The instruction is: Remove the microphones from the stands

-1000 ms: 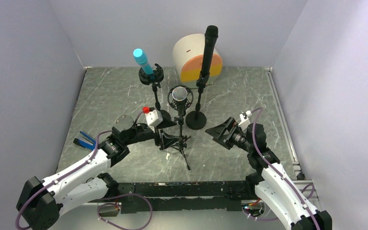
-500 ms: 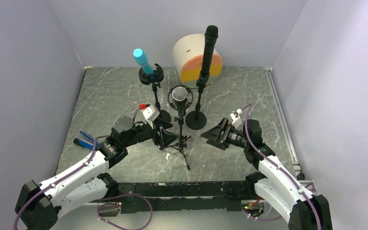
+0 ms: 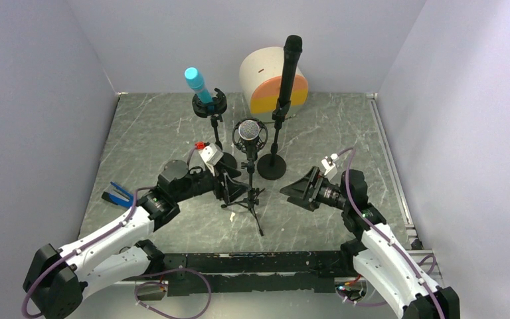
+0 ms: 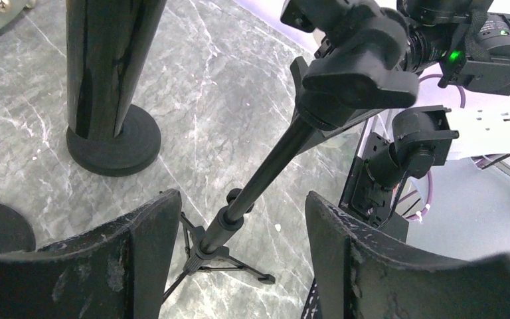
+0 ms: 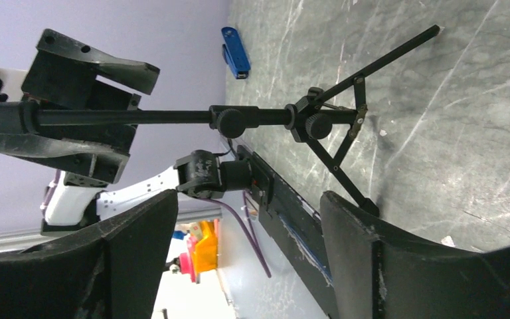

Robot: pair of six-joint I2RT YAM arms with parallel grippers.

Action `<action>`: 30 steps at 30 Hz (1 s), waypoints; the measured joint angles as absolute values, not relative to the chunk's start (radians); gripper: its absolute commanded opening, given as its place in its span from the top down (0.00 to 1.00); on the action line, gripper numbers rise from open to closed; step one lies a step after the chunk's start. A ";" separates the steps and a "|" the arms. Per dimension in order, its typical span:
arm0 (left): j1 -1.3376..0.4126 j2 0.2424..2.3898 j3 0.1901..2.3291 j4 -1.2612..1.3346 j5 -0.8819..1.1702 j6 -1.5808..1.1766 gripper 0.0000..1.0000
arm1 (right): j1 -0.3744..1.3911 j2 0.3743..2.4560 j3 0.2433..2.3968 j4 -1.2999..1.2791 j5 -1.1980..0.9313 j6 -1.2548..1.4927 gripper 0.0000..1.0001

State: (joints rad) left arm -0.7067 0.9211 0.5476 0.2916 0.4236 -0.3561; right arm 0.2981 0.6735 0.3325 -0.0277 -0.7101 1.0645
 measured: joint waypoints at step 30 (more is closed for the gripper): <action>-1.025 1.030 0.573 0.425 -0.034 -0.201 0.41 | 0.316 0.763 0.286 0.187 -0.698 1.204 0.26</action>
